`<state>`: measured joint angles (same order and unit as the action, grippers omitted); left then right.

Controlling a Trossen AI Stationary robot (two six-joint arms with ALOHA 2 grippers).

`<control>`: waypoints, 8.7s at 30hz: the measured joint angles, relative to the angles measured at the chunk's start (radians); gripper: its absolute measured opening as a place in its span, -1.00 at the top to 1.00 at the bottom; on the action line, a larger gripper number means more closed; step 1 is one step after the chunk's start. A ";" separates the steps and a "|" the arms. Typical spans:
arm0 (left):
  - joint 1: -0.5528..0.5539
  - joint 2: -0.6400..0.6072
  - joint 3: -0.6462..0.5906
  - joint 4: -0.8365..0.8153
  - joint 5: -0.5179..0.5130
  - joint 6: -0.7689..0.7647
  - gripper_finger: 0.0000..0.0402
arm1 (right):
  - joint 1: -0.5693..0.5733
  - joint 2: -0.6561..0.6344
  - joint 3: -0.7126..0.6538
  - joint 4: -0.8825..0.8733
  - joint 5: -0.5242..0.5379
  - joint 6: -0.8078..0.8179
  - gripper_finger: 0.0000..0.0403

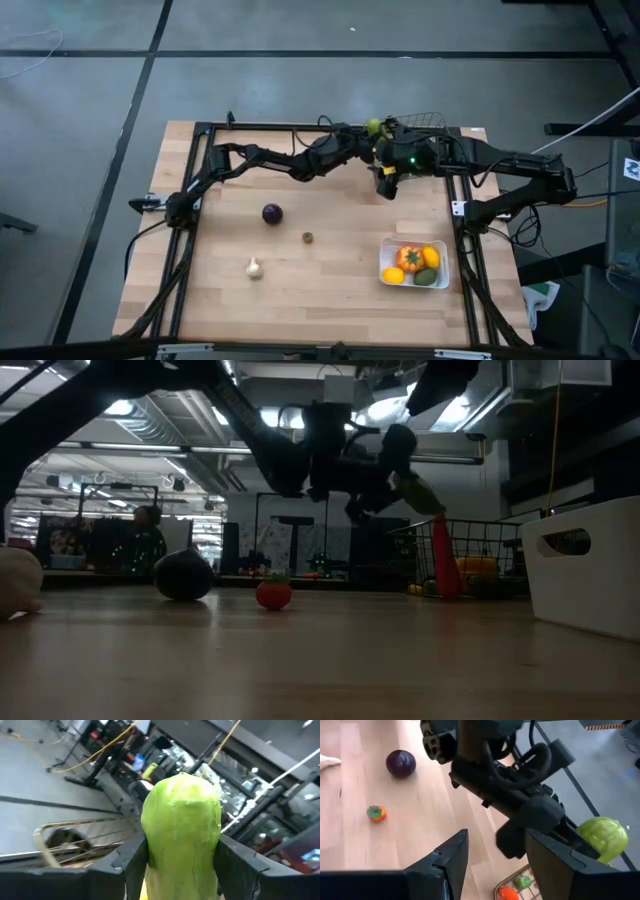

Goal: Sort produce into baskets
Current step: Put the green chayote into the black wire basket, then put the orange tomato into the white bin, then put the white garlic into the black wire basket

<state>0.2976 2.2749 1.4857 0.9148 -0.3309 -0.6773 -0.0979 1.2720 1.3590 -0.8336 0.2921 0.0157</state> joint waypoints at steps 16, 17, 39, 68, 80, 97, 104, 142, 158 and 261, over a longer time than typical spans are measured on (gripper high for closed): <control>0.029 0.000 -0.001 -0.096 0.002 -0.176 0.04 | 0.000 -0.110 0.000 0.008 0.011 -0.048 0.04; 0.031 0.000 -0.001 -0.096 0.003 -0.193 0.04 | 0.000 -0.115 0.000 0.009 0.011 -0.047 0.04; 0.044 -0.002 -0.001 -0.119 0.072 -0.083 -0.07 | 0.000 -0.119 0.000 -0.006 0.009 -0.048 0.04; 0.076 -0.002 -0.001 -0.108 0.310 -0.369 -0.30 | 0.000 -0.119 0.000 -0.106 0.012 -0.012 0.04; 0.147 -0.058 -0.002 -0.018 0.715 -0.205 -0.30 | 0.000 -0.119 -0.001 -0.113 -0.049 -0.008 0.04; 0.236 -0.548 -0.005 -1.031 0.700 0.395 -0.30 | 0.000 -0.118 -0.001 -0.127 -0.113 0.010 0.04; 0.175 -0.771 -0.005 -1.474 0.599 0.536 -0.30 | 0.000 -0.033 -0.001 -0.091 -0.223 0.010 0.04; -0.539 -1.187 -0.480 -1.785 -0.093 0.023 -0.30 | 0.198 0.692 0.000 0.617 -0.384 -0.025 0.04; -0.560 -1.181 -0.613 -1.658 -0.093 -0.013 -0.30 | 0.196 0.793 0.000 0.679 -0.295 -0.055 0.04; -0.559 -1.181 -0.613 -1.633 -0.055 -0.030 -0.30 | 0.517 0.352 -0.001 -0.399 -0.394 0.144 -0.13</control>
<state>-0.2611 1.0935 0.8722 -0.7177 -0.3859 -0.7074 0.4187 1.6245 1.3582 -1.2324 -0.1017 0.1593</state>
